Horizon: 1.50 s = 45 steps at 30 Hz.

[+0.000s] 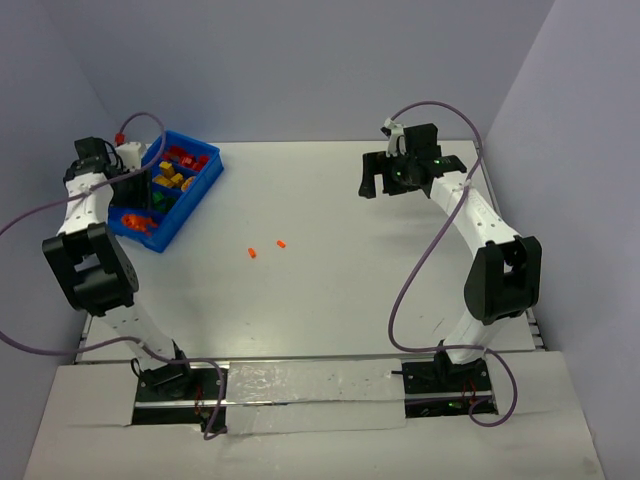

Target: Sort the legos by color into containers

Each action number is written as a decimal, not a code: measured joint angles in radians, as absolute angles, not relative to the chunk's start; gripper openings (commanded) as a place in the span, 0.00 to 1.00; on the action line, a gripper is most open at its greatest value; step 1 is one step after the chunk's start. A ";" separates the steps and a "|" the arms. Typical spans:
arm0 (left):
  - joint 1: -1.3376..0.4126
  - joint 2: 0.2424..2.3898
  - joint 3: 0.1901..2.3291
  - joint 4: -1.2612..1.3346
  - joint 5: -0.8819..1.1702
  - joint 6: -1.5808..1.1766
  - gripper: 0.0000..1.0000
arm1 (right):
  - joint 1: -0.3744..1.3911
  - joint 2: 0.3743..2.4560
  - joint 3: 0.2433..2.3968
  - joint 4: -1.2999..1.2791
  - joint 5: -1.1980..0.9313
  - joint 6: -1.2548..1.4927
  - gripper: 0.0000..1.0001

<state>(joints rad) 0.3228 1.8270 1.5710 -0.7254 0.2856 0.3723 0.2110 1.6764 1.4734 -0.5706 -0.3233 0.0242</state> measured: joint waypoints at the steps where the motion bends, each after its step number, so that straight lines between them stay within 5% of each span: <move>1: 0.309 1.805 1.571 -0.733 0.312 0.380 0.60 | 0.211 1.676 1.473 -0.571 -0.323 0.024 1.00; 12: -0.168 1.609 1.294 -0.695 0.499 0.420 0.65 | 0.215 1.676 1.474 -0.577 -0.323 0.024 1.00; 24: -0.189 1.912 1.465 -0.770 0.543 0.572 0.68 | 0.216 1.676 1.474 -0.581 -0.322 0.024 1.00; 45: -0.260 1.957 1.373 -0.811 0.435 0.719 0.69 | 0.216 1.676 1.474 -0.590 -0.318 -0.002 1.00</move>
